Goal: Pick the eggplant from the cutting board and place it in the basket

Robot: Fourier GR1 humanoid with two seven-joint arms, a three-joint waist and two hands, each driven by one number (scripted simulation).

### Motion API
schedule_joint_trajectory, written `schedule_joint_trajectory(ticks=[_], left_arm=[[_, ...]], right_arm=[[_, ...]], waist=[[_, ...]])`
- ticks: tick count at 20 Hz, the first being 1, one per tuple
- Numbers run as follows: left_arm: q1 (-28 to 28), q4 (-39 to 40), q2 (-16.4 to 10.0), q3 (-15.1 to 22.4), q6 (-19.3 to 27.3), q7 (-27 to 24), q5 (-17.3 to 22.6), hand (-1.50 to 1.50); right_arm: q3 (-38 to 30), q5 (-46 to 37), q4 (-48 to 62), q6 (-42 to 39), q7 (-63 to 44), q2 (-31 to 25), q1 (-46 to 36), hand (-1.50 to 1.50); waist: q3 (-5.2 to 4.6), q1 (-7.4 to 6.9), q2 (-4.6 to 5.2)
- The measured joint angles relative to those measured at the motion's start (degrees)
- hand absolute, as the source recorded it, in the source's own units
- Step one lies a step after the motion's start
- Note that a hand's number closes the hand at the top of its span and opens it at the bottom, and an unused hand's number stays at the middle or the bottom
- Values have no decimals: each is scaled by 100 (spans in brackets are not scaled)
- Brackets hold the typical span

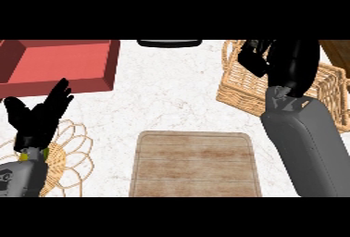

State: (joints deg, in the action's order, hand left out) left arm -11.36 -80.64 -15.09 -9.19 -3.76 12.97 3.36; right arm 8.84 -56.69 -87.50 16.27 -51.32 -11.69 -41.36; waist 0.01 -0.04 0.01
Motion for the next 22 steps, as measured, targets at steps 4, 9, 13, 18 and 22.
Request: schedule_joint_trajectory(ticks=[4, 9, 13, 18, 22], left_arm=[[6, 69, -8, -51, -56, -56, 25, 0], [-148, 108, 10, -54, -17, 42, -1, 0], [-180, 195, -26, -111, -85, 8, 10, 0], [-97, 25, 49, -60, -18, 97, -55, 0], [-89, 77, -12, -122, -68, 67, -32, 0]], right_arm=[[-303, -33, 242, 438, 314, -5, 266, -150], [-800, -9, 814, 962, 491, 9, 310, -150], [-924, 153, 1217, 1132, 936, 44, 284, -150], [-1186, 614, 1174, 1216, 1472, -68, 223, -150], [-1618, 903, 791, 1593, 1401, -65, 313, -150]], waist=[[-1, 1, 2], [0, -16, 9], [0, -21, 7], [0, -18, 3], [0, 16, -5]])
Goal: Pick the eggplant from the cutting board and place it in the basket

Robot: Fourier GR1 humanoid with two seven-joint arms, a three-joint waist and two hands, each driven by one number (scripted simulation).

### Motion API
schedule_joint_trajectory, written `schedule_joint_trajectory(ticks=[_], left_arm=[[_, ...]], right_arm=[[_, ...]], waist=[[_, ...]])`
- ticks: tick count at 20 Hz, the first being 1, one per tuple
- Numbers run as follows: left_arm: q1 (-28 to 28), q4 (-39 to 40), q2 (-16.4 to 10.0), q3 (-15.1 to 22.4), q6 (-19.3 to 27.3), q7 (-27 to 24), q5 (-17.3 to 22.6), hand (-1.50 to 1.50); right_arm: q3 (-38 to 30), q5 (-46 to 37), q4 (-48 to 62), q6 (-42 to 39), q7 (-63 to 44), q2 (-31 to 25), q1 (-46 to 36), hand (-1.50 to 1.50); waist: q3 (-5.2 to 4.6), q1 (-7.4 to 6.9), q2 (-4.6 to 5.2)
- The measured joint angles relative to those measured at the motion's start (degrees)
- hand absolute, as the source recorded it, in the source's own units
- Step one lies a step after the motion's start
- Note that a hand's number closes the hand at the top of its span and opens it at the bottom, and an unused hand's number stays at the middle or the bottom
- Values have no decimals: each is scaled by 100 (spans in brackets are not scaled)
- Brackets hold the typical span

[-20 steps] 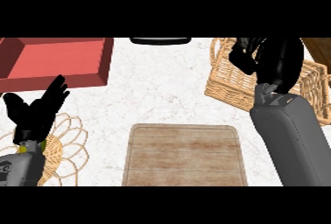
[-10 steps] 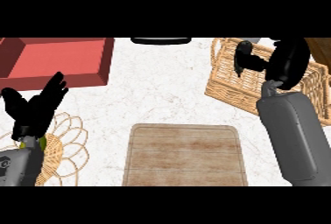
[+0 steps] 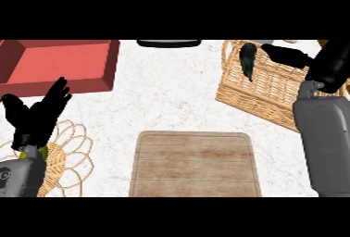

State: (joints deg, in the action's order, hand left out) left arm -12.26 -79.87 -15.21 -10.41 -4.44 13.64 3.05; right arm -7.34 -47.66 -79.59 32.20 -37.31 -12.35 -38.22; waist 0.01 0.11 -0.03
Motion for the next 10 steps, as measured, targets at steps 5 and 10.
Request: schedule_joint_trajectory(ticks=[5, 10], left_arm=[[104, -97, -32, -65, -32, 6, 54, 0], [109, -48, -30, -104, -35, -10, 65, 0]], right_arm=[[-680, 727, -779, 250, 23, -179, 426, -150], [-1345, 1892, -1858, -265, 126, -548, 1393, -150]], waist=[[2, 56, -21], [2, 112, -27]])
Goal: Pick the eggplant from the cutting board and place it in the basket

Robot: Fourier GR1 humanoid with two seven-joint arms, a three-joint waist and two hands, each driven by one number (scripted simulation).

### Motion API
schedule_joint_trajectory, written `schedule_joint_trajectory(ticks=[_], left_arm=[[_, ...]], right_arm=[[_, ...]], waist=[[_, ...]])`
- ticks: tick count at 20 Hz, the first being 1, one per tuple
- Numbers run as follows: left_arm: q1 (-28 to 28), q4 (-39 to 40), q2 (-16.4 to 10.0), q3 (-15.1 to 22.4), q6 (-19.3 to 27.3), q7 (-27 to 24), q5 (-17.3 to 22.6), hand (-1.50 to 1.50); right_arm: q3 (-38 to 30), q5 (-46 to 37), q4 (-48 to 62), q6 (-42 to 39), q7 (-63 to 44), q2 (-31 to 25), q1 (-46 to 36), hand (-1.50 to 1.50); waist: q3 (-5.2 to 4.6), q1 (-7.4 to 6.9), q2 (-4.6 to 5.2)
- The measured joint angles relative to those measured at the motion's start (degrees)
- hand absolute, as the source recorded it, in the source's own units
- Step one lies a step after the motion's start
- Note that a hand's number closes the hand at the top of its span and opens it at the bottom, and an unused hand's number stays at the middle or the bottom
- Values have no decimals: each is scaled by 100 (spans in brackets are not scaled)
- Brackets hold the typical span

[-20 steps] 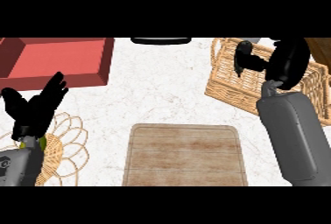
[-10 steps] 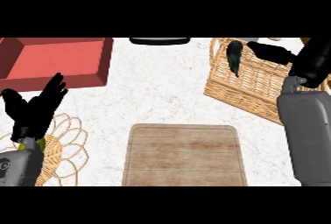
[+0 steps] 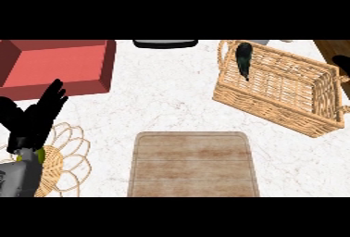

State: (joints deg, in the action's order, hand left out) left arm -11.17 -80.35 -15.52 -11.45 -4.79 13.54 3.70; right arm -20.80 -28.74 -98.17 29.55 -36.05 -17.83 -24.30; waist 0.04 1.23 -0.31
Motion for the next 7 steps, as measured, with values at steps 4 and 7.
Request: schedule_joint_trajectory(ticks=[4, 7], left_arm=[[110, 1, 42, 2, 41, -126, -57, 0], [42, 61, 21, -24, 29, -100, -43, 0]], right_arm=[[-588, 1122, -653, -805, 280, -333, 1007, -150], [-1138, 2004, -867, -1439, 625, -532, 1660, -150]], waist=[[1, 49, -6], [2, 55, -3]])
